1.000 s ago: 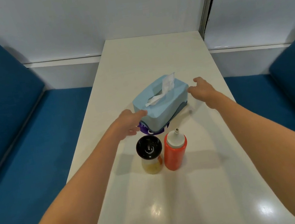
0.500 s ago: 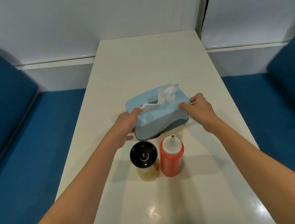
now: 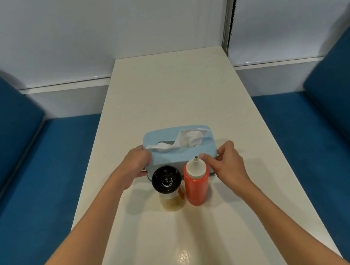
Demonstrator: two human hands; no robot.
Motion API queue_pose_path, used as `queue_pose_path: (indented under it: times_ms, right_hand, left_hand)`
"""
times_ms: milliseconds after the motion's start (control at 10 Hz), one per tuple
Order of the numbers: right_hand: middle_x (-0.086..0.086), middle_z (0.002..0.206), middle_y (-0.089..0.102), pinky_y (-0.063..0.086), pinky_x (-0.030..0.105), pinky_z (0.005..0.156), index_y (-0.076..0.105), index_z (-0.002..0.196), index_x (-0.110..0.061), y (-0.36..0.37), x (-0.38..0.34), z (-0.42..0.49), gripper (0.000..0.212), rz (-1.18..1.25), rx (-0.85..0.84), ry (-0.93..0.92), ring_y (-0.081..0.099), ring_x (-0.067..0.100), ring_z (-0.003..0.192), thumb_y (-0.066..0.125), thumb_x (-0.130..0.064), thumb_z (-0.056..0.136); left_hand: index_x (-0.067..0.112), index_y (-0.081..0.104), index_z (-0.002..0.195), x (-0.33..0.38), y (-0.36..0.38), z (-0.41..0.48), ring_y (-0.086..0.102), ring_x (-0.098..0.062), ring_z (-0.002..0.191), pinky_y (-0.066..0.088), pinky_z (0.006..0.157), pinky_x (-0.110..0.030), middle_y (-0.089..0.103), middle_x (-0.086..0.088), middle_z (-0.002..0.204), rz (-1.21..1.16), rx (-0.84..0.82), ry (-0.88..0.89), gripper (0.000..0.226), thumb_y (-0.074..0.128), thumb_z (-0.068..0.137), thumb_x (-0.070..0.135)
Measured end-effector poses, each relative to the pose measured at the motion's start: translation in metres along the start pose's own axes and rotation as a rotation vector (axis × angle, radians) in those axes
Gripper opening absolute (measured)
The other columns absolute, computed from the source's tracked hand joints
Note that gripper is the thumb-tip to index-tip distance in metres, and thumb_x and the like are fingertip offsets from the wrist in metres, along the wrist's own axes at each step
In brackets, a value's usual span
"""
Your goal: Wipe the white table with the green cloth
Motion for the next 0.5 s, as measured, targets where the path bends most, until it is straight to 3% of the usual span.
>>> queue_pose_path:
  times_ms: [200,300,400,500]
  right_hand:
    - [0.013,0.099,0.057,0.041,0.027,0.062,0.043,0.095,-0.008,-0.003,-0.002,-0.005,0.049,-0.018,-0.006,0.027,0.055,0.024,0.087,0.071,-0.044,0.08]
    - [0.012,0.106,0.057,0.042,0.029,0.068,0.045,0.104,-0.006,-0.008,-0.007,-0.005,0.049,-0.055,-0.056,0.051,0.054,0.024,0.092,0.068,-0.044,0.083]
    - [0.012,0.12,0.051,0.037,0.028,0.077,0.045,0.12,-0.006,-0.019,-0.016,-0.009,0.048,-0.117,-0.113,0.094,0.048,0.023,0.102,0.063,-0.038,0.089]
    - [0.015,0.128,0.048,0.035,0.027,0.08,0.042,0.127,-0.007,-0.035,-0.034,-0.014,0.045,-0.149,-0.054,0.049,0.048,0.026,0.111,0.058,-0.03,0.092]
  left_hand:
    - [0.02,0.056,0.12,-0.004,0.002,-0.009,0.056,-0.027,0.109,0.047,0.093,-0.038,0.063,-0.008,0.117,0.031,0.016,0.05,0.05,0.039,0.078,-0.001]
    - [0.017,0.046,0.136,-0.007,0.0,-0.015,0.049,-0.027,0.116,0.041,0.097,-0.039,0.05,-0.011,0.138,0.102,0.03,0.079,0.055,0.038,0.084,0.001]
    - [0.01,0.022,0.151,-0.002,0.0,-0.026,0.028,-0.029,0.14,0.03,0.108,-0.038,0.027,-0.01,0.155,0.195,0.118,0.096,0.062,0.037,0.091,0.003]
    - [0.009,0.021,0.151,0.015,-0.005,-0.047,0.033,-0.03,0.136,0.032,0.101,-0.035,0.032,-0.014,0.151,0.243,0.297,0.221,0.058,0.038,0.096,0.008]
Point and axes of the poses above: each hand's wrist, its own z-axis towards the middle knuckle, its own y-axis out of the palm, x = y × z, the point moved 2 cm from there along z, towards the middle knuckle
